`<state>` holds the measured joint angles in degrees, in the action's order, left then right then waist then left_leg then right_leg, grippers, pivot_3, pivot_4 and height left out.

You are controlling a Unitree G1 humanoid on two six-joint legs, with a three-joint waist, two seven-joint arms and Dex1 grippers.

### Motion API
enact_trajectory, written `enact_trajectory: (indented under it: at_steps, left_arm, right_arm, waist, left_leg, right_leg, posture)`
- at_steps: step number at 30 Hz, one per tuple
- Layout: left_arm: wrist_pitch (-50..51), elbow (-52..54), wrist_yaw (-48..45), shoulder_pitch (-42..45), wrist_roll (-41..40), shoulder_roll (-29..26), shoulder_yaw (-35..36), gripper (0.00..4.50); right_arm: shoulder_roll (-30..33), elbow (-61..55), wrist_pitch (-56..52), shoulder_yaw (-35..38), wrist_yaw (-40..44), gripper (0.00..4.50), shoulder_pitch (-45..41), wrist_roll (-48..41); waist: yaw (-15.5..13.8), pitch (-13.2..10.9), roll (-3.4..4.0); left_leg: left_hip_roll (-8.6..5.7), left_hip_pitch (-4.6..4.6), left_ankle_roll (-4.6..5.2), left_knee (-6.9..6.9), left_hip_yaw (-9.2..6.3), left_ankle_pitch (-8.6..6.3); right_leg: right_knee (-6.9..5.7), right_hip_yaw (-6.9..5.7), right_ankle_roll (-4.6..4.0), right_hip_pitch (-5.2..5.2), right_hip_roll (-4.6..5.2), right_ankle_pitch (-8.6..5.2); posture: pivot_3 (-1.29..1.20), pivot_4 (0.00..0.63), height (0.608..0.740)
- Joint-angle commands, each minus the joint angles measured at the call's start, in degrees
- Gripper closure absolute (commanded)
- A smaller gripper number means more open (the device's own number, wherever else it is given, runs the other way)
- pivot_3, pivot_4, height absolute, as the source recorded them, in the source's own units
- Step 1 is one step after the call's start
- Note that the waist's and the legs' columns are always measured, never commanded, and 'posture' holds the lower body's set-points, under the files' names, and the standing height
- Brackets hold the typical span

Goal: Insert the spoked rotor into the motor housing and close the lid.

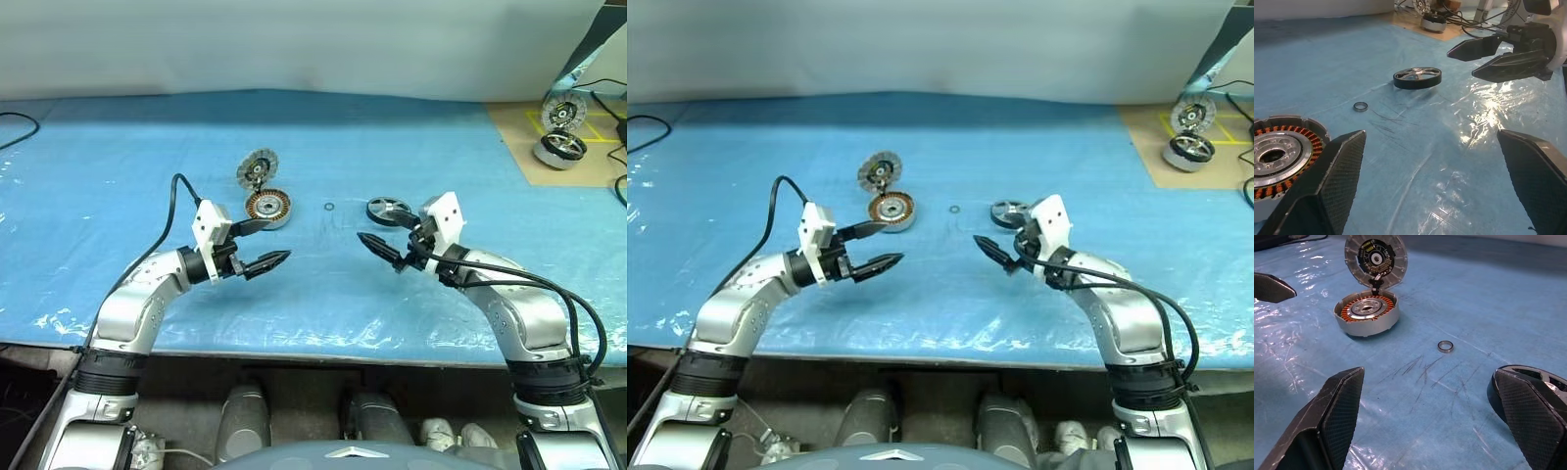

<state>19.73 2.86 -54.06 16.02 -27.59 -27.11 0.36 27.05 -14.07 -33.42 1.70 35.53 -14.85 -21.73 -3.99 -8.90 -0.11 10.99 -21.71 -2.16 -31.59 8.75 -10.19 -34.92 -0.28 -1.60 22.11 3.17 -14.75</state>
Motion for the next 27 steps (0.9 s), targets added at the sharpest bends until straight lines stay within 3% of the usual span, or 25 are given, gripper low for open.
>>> enact_trajectory:
  at_steps: [1, 27]
  left_arm:
    - [-1.2, 0.6, 0.1, 1.2, -0.4, -0.1, 1.6, 0.0]
    - [-2.4, -4.4, 1.0, 2.5, 2.0, -0.1, 2.4, 0.0]
  right_arm:
    - [-0.3, -1.4, 0.7, 0.4, -0.2, 0.03, -1.4, -0.6]
    - [0.1, -1.0, 0.2, -0.1, -0.5, 0.03, -1.6, 0.2]
  waist:
    - [0.0, 0.0, 0.0]
    - [0.0, 0.0, 0.0]
  left_leg:
    - [0.0, 0.0, 0.0, 0.0, 0.0, 0.0]
    - [0.01, -0.01, 0.04, -0.08, 0.0, 0.02]
  right_leg:
    - [0.0, 0.0, 0.0, 0.0, 0.0, 0.0]
    - [-0.09, 0.0, -0.03, 0.01, 0.01, 0.01]
  posture:
    - [0.0, 0.15, 0.74]
    - [0.0, 0.15, 0.74]
